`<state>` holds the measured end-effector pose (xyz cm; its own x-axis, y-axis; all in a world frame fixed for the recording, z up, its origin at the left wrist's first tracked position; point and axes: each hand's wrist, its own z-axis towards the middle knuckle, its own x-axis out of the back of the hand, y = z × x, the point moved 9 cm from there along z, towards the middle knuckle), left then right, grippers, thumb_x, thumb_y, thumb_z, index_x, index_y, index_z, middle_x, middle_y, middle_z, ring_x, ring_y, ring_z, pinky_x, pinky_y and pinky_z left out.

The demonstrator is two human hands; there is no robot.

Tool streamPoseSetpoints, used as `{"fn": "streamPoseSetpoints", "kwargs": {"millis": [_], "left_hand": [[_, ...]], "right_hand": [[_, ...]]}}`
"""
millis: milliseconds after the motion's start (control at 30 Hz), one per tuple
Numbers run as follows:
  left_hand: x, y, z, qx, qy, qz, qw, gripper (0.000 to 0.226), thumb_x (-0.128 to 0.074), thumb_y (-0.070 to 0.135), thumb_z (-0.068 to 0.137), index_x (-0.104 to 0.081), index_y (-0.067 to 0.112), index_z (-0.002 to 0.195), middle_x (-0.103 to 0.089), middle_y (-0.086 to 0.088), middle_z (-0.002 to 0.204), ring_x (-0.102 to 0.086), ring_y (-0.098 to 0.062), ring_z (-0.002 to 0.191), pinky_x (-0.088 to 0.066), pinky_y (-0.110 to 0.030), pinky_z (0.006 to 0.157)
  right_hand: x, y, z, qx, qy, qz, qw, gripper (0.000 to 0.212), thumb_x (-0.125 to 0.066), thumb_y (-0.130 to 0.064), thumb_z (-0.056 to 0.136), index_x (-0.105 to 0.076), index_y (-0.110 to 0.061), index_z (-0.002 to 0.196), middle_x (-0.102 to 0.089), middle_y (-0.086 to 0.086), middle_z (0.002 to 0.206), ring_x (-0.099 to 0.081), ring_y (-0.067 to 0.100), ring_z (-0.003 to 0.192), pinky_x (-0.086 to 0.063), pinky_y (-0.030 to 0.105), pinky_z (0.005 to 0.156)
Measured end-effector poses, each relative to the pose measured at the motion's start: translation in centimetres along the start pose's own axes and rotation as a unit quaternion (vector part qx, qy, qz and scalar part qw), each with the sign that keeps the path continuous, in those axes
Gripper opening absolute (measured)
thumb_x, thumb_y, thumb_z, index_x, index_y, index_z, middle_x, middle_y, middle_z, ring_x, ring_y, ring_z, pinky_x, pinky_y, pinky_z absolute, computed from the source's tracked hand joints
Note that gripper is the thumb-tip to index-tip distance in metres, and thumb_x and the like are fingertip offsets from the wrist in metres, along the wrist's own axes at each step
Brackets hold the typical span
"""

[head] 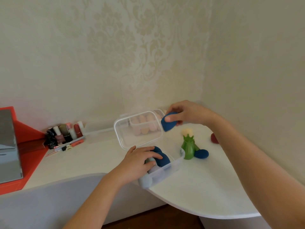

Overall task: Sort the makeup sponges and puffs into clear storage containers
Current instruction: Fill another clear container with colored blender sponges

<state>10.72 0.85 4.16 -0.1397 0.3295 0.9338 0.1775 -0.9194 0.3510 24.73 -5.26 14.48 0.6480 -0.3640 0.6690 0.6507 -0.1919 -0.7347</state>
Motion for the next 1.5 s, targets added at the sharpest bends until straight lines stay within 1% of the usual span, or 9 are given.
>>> {"fn": "streamPoseSetpoints", "kwargs": {"millis": [100, 233, 667, 833, 933, 1100, 1200, 1367, 1500], "left_hand": [[0.0, 0.1, 0.0, -0.003, 0.004, -0.003, 1.0, 0.033, -0.044, 0.026, 0.097, -0.054, 0.043, 0.124, -0.035, 0.016, 0.147, -0.023, 0.001, 0.138, -0.006, -0.021, 0.101], [-0.2, 0.0, 0.1, 0.006, -0.01, 0.001, 1.0, 0.033, -0.042, 0.024, 0.097, -0.058, 0.042, 0.12, -0.035, 0.016, 0.147, -0.028, -0.001, 0.136, -0.007, -0.031, 0.11], [-0.2, 0.2, 0.3, 0.003, -0.016, 0.024, 1.0, 0.036, -0.038, 0.02, 0.096, -0.06, 0.039, 0.119, -0.038, 0.02, 0.144, -0.039, -0.003, 0.125, -0.018, -0.028, 0.101], [-0.3, 0.1, 0.2, -0.002, -0.012, 0.013, 1.0, 0.036, -0.04, 0.021, 0.096, -0.06, 0.039, 0.12, -0.039, 0.021, 0.143, -0.037, -0.003, 0.126, -0.014, -0.024, 0.094], [-0.4, 0.0, 0.3, 0.004, -0.012, 0.013, 1.0, 0.035, -0.04, 0.023, 0.096, -0.06, 0.04, 0.119, -0.039, 0.021, 0.143, -0.036, -0.002, 0.128, -0.013, -0.029, 0.102], [-0.4, -0.3, 0.4, 0.016, -0.007, 0.016, 1.0, 0.032, -0.04, 0.025, 0.096, -0.064, 0.038, 0.112, -0.043, 0.02, 0.14, -0.04, -0.003, 0.122, -0.014, -0.03, 0.108], [-0.2, -0.3, 0.4, 0.015, 0.002, 0.003, 1.0, 0.028, -0.042, 0.027, 0.096, -0.066, 0.035, 0.11, -0.045, 0.02, 0.137, -0.042, -0.003, 0.118, -0.016, -0.023, 0.098], [0.3, -0.1, 0.0, -0.001, -0.01, -0.025, 1.0, 0.029, -0.046, 0.02, 0.095, -0.065, 0.034, 0.112, -0.044, 0.023, 0.135, -0.039, 0.001, 0.111, -0.02, -0.021, 0.098], [0.4, 0.0, 0.1, 0.003, 0.019, -0.029, 0.999, 0.029, -0.049, 0.019, 0.092, -0.065, 0.036, 0.109, -0.048, 0.025, 0.128, -0.045, -0.003, 0.112, -0.023, -0.022, 0.1]], "right_hand": [[-3.9, -1.0, -1.8, -0.003, -0.133, -0.138, 0.981, 0.022, -0.071, -0.036, 0.081, -0.071, -0.023, 0.099, -0.071, -0.008, 0.086, -0.065, 0.007, 0.069, -0.051, 0.016, 0.067], [-7.2, -0.3, -2.9, -0.015, -0.194, -0.223, 0.955, 0.024, -0.072, -0.032, 0.08, -0.073, -0.023, 0.101, -0.073, -0.008, 0.091, -0.069, 0.012, 0.082, -0.052, 0.024, 0.075], [-11.0, 1.4, -2.0, -0.082, -0.224, -0.312, 0.92, 0.032, -0.076, -0.033, 0.075, -0.072, -0.013, 0.099, -0.071, 0.004, 0.085, -0.062, 0.016, 0.073, -0.039, 0.018, 0.054], [-11.6, 2.8, -1.8, -0.113, -0.177, -0.369, 0.906, 0.033, -0.075, -0.035, 0.075, -0.058, -0.007, 0.069, -0.045, 0.003, 0.06, -0.039, 0.018, 0.056, -0.03, 0.024, 0.049], [-12.0, 2.8, -1.6, -0.122, -0.179, -0.403, 0.889, 0.04, -0.073, -0.032, 0.075, -0.044, -0.011, 0.057, -0.038, 0.002, 0.056, -0.035, 0.018, 0.051, -0.029, 0.024, 0.047], [-13.8, 2.3, -1.1, -0.113, -0.197, -0.482, 0.846, 0.036, -0.061, -0.02, 0.087, -0.04, -0.011, 0.06, -0.038, 0.002, 0.059, -0.035, 0.015, 0.051, -0.027, 0.022, 0.046], [-14.1, 2.1, -1.2, -0.109, -0.174, -0.491, 0.847, 0.032, -0.051, -0.009, 0.091, -0.041, -0.008, 0.061, -0.039, 0.002, 0.06, -0.035, 0.015, 0.052, -0.027, 0.022, 0.047], [-12.2, 2.4, -2.6, -0.162, -0.193, -0.353, 0.901, 0.032, -0.069, -0.03, 0.078, -0.049, -0.01, 0.063, -0.047, 0.002, 0.059, -0.042, 0.017, 0.054, -0.031, 0.022, 0.049], [-10.1, 2.1, -3.6, -0.156, -0.176, -0.269, 0.934, 0.038, -0.068, -0.039, 0.079, -0.068, -0.009, 0.103, -0.069, 0.007, 0.093, -0.051, 0.017, 0.076, -0.039, 0.025, 0.069]]}}
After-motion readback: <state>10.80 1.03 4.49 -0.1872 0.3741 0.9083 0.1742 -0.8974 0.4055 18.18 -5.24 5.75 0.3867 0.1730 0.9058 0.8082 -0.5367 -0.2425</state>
